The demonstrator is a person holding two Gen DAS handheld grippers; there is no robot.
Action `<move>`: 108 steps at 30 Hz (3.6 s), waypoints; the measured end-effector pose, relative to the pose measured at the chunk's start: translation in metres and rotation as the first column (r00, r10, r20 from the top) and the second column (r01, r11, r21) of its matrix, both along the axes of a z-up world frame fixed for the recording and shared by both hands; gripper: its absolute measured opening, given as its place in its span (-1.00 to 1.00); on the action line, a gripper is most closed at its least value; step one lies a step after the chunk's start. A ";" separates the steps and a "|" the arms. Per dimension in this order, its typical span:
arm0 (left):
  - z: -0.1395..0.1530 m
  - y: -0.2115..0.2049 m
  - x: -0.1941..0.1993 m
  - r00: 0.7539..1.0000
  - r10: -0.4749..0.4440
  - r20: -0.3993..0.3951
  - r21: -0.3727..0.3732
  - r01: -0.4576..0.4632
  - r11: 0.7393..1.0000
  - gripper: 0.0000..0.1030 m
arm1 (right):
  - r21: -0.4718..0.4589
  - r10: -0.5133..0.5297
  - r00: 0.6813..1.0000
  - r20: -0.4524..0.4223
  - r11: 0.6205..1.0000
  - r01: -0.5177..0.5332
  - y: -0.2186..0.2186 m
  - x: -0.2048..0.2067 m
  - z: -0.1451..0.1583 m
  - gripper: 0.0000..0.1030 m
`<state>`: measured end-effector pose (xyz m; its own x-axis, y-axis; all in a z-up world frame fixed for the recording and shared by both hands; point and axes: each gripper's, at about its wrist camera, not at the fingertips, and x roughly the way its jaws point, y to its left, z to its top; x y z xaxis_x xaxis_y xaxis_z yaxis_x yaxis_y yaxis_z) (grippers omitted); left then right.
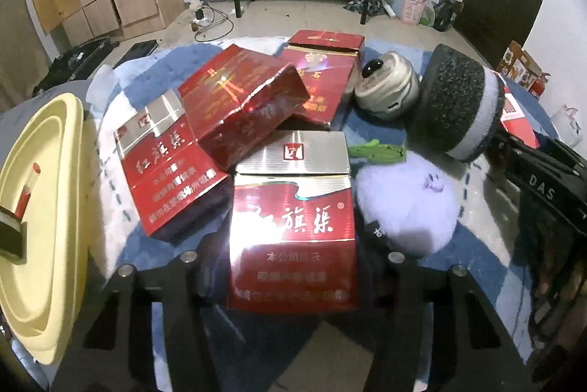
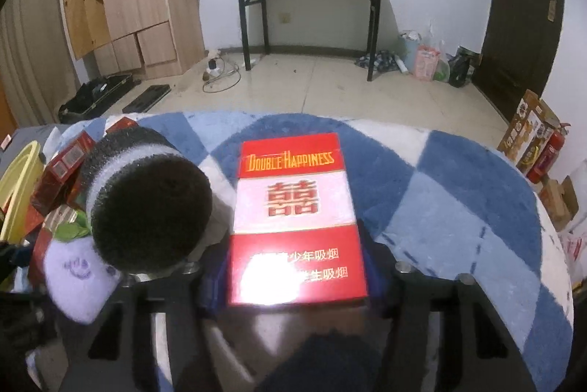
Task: Organize rigid objects
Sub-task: 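Grasp the red-silver pack with the left tool while the right tool grasps the Double Happiness pack, then carry both packs over the yellow tray and release them inside, then grasp a red pack with the left tool while the right tool grasps the lavender plush ball, then carry the red pack and plush ball into the yellow tray and release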
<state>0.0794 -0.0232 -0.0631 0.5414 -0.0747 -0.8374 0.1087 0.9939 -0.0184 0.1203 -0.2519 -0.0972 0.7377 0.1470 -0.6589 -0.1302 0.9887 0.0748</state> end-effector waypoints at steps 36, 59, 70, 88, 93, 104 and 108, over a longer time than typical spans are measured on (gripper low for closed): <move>0.033 0.313 0.052 0.910 0.388 -0.145 -0.133 -0.407 0.904 0.11 | -0.092 0.597 0.794 -0.113 0.789 -0.607 0.329 -0.071 0.041 0.09; 0.081 0.282 0.042 0.929 0.370 -0.017 -0.161 -0.368 0.916 1.00 | -0.084 0.584 0.811 -0.028 0.808 -0.584 0.326 -0.079 0.066 0.99; 0.091 0.136 0.036 0.992 -0.124 0.022 -0.056 0.125 0.991 1.00 | -0.086 0.358 0.933 0.016 0.931 -0.356 0.149 -0.102 0.082 0.99; 0.008 0.067 0.061 0.859 -0.488 -0.156 0.182 0.511 0.840 1.00 | 0.017 0.237 0.969 -0.074 0.971 -0.237 0.105 -0.042 0.009 0.99; 0.003 0.067 0.062 0.874 -0.460 -0.157 0.119 0.479 0.870 0.89 | -0.007 0.242 0.969 -0.042 0.970 -0.242 0.112 -0.033 0.001 0.65; 0.028 0.070 0.027 0.962 -0.263 -0.070 0.101 0.269 0.958 0.79 | 0.022 0.197 0.980 0.005 0.980 -0.197 0.104 -0.051 0.000 -0.02; 0.066 0.075 0.008 0.978 -0.208 -0.021 0.023 0.209 0.978 0.78 | 0.037 0.197 0.980 0.013 0.980 -0.198 0.098 -0.070 0.015 -0.02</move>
<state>0.0871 0.0514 0.0032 0.5004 -0.1633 -0.8502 0.3135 0.9496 0.0022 0.0504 -0.1543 -0.0818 0.6973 0.3154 -0.6437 -0.3235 0.9398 0.1100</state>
